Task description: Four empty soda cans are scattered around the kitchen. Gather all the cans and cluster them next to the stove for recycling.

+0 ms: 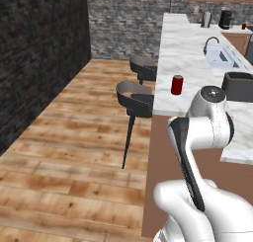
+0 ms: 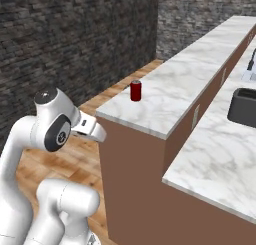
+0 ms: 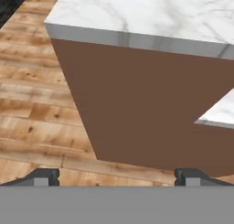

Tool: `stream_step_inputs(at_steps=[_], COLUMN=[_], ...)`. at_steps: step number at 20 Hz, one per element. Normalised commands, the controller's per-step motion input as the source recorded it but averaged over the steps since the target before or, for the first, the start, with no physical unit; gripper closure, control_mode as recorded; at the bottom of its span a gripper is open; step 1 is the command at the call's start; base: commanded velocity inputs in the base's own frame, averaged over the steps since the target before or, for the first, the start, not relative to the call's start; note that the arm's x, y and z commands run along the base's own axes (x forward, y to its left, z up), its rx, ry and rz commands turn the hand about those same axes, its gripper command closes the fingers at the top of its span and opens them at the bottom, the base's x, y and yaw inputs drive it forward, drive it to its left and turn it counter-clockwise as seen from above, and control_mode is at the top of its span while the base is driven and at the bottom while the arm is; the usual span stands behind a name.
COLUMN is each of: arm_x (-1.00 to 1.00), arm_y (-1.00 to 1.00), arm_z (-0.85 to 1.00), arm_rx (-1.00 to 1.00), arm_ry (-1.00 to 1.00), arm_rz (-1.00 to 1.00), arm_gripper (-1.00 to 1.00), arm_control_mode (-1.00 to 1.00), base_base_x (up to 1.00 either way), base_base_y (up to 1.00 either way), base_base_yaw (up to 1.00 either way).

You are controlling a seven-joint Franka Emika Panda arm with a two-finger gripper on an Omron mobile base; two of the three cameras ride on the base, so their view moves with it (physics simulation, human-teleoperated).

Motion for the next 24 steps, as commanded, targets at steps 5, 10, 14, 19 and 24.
stream_step_inputs(at_steps=[5,10,14,19,24], arm_x=[0.0,0.01,0.12,0.14,0.11], arm_y=[0.0,0.0,0.0,-0.01,-0.07], arm_z=[0.47,0.29,0.09,0.0,0.0], arm_rx=[0.0,0.0,0.0,0.0,-0.04], arm_ry=[0.0,0.0,0.0,0.0,0.0], arm_rz=[0.0,0.0,0.0,0.0,0.0], arm_gripper=[-1.0,-1.0,-1.0,-1.0,-1.0], arm_control_mode=[-1.0,-1.0,-1.0,-1.0,-1.0], base_base_x=[0.0,0.0,0.0,0.0,0.0], base_base_y=[0.0,0.0,0.0,0.0,0.0], base_base_yaw=[0.0,0.0,0.0,0.0,0.0])
